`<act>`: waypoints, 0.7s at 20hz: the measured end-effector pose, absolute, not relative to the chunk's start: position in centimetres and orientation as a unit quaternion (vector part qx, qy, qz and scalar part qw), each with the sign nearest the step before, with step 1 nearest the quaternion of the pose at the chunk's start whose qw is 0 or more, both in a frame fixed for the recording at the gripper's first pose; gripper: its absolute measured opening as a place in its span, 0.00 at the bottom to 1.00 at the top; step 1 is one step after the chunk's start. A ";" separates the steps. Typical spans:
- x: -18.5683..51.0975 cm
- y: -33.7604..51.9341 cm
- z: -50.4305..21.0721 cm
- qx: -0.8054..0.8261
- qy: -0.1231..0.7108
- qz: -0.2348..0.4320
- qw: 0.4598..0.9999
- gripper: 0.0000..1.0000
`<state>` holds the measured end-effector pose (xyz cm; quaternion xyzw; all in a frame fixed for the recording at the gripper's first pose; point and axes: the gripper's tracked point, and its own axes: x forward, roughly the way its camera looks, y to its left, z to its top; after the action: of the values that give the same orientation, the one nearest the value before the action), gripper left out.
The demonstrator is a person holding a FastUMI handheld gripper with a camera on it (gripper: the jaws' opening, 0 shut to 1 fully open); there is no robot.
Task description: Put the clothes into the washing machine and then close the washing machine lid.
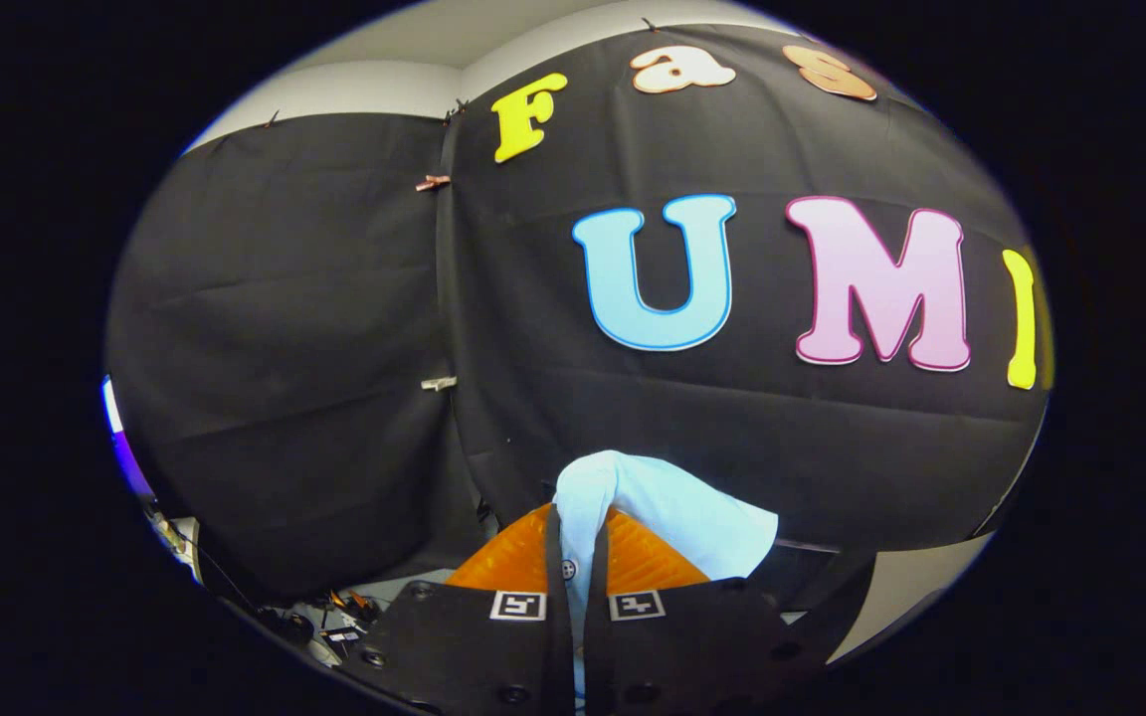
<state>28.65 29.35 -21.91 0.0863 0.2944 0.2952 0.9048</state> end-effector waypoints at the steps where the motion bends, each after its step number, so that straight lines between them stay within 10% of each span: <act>1: 28.7 29.7 -23.2 0.079 0.302 0.299 0.902 0.09; 14: 25.5 32.8 -37.4 0.028 0.432 0.351 0.830 0.09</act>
<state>25.52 32.80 -37.37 0.0281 0.4323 0.3514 0.8300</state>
